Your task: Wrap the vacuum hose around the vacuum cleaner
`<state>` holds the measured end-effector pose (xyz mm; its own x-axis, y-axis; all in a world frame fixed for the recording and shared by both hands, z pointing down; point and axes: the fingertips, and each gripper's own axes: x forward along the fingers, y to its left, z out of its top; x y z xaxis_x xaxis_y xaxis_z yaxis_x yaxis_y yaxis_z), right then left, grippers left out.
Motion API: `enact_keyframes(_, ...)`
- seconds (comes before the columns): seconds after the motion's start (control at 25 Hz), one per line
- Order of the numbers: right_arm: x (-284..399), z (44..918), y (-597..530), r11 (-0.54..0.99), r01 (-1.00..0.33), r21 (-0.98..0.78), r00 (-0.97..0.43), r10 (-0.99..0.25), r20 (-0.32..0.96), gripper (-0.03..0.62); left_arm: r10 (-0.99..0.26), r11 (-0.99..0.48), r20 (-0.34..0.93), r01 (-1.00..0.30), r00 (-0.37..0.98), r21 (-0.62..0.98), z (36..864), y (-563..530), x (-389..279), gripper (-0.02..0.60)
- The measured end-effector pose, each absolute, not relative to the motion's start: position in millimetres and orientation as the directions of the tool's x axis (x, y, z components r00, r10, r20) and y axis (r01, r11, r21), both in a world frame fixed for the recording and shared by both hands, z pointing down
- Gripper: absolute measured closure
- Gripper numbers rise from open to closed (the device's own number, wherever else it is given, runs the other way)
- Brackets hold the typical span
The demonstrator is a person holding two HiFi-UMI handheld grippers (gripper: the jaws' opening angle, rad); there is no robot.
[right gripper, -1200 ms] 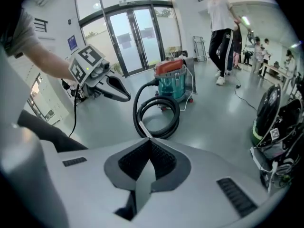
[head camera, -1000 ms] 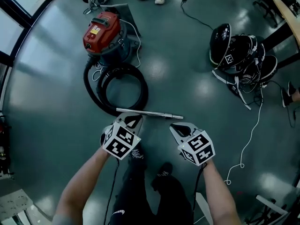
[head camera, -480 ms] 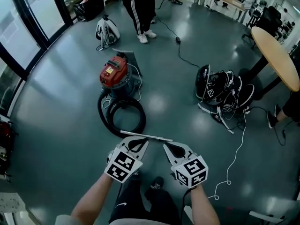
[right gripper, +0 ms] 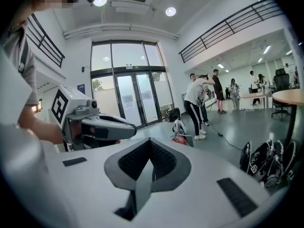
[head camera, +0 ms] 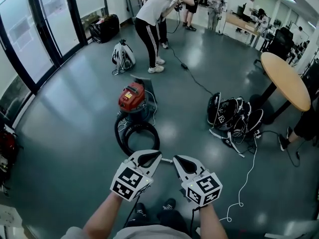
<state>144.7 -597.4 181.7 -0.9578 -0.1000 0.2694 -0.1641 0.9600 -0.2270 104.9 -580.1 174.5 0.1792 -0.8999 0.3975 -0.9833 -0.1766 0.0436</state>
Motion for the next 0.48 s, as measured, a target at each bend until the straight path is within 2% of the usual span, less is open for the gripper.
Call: enact_keyframes(0.48, 126, 112, -511, 0.984, -0.142, -0.111, -0.972, -0.117, 0.205, 0.592, -0.938, -0.183, 0.295, -0.983, 0.184, 0.029, 115, -497, 103, 0.577)
